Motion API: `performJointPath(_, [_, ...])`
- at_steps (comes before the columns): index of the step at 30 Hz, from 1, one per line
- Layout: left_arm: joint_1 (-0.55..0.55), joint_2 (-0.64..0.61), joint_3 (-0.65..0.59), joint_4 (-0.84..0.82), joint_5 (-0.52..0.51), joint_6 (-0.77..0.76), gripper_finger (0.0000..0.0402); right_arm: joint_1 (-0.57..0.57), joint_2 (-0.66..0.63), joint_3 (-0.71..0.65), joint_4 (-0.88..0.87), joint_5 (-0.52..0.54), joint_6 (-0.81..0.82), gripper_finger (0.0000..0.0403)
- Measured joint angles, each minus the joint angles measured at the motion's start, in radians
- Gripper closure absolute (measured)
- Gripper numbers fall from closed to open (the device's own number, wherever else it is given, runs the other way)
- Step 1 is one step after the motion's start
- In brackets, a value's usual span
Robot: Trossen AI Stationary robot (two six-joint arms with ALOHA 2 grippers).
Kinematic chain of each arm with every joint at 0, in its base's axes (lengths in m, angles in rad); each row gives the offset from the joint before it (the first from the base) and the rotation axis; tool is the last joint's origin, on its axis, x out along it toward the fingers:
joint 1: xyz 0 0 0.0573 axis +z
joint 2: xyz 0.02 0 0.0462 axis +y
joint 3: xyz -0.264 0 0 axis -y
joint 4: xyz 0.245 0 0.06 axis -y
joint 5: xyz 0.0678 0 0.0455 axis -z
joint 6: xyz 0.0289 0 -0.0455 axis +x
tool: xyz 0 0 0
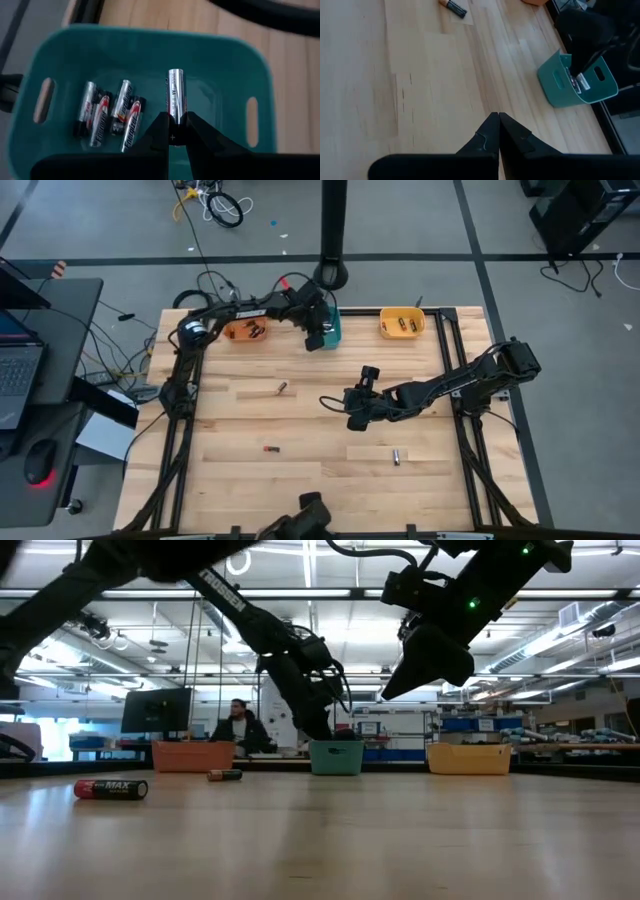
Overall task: Sort batteries
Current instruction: Put the black-silver battery in the green bin, then put the brown-black battery in the orange bin
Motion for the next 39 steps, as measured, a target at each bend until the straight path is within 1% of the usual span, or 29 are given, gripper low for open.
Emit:
performJointPath(3, [0.006,0.019,0.009,-0.002,0.003,0.0,0.0359,0.0,0.0,0.0,0.0,0.0,0.0,0.0392])
performJointPath(13, [0.02,0.019,0.011,-0.059,0.0,0.0,0.0358,0.0,0.0,0.0,0.008,0.0,-0.002,0.0392])
performJointPath(19, [0.019,0.019,0.011,-0.059,-0.06,0.0,0.0324,0.0,0.0,0.0,0.007,0.0,0.0,0.0392])
performJointPath(31, [0.018,0.019,0.011,-0.036,-0.04,-0.006,0.0315,0.0,0.0,0.0,0.007,0.0,0.007,0.0392])
performJointPath(36, [0.018,0.019,0.013,-0.031,-0.038,-0.006,0.0297,0.0,0.0,0.0,0.007,0.0,0.008,0.0392])
performJointPath(39, [0.017,0.013,0.038,-0.049,-0.054,-0.004,0.0293,0.0,0.0,0.0,0.006,0.0,0.008,0.0392])
